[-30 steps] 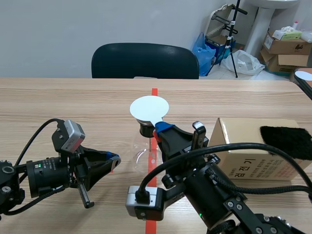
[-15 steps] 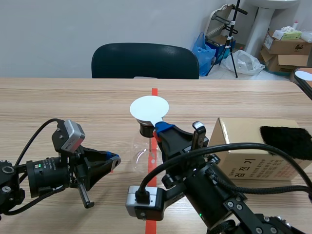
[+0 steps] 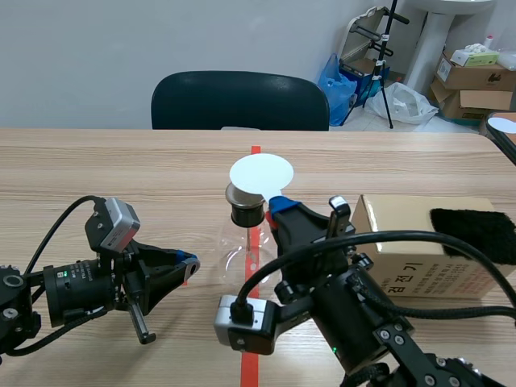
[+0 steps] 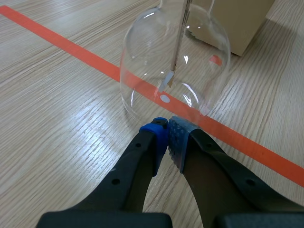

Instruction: Do the electroscope experiment

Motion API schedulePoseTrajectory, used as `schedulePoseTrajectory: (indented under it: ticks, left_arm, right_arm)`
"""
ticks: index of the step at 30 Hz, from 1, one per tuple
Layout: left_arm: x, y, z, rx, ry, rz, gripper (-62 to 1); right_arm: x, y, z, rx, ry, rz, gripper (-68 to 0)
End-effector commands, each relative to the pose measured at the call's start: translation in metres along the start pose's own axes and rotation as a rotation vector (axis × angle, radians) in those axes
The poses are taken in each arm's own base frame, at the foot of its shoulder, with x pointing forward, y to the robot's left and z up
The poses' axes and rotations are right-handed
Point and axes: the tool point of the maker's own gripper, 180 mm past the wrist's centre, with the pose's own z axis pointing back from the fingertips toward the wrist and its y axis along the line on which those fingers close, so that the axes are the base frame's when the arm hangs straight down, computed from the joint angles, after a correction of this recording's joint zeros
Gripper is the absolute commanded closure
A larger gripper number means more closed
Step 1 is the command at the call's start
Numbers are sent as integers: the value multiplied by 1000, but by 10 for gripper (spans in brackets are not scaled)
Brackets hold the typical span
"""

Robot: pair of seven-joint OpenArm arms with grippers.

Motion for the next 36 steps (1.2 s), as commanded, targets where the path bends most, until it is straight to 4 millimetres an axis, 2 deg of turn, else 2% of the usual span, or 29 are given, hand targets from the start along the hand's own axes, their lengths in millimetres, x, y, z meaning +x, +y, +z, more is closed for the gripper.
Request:
schedulePoseTrajectory:
  ticks: [1, 11, 18, 25, 36]
  left_arm:
    - [15, 3, -2, 3, -47, -11, -42]
    - [15, 3, -2, 3, -47, -11, -42]
    - [15, 3, -2, 3, -47, -11, -42]
    - [15, 3, -2, 3, -47, -11, -42]
    - [15, 3, -2, 3, -47, -11, -42]
  right_arm:
    - [-13, -9, -4, -34, 36, 18, -9]
    - [-58, -10, 4, -36, 289, 14, -9]
    - [-82, -10, 13, -37, 430, 11, -9]
    - [-94, -10, 18, -38, 503, 10, -9]
    - [-97, -10, 20, -38, 526, 9, -9]
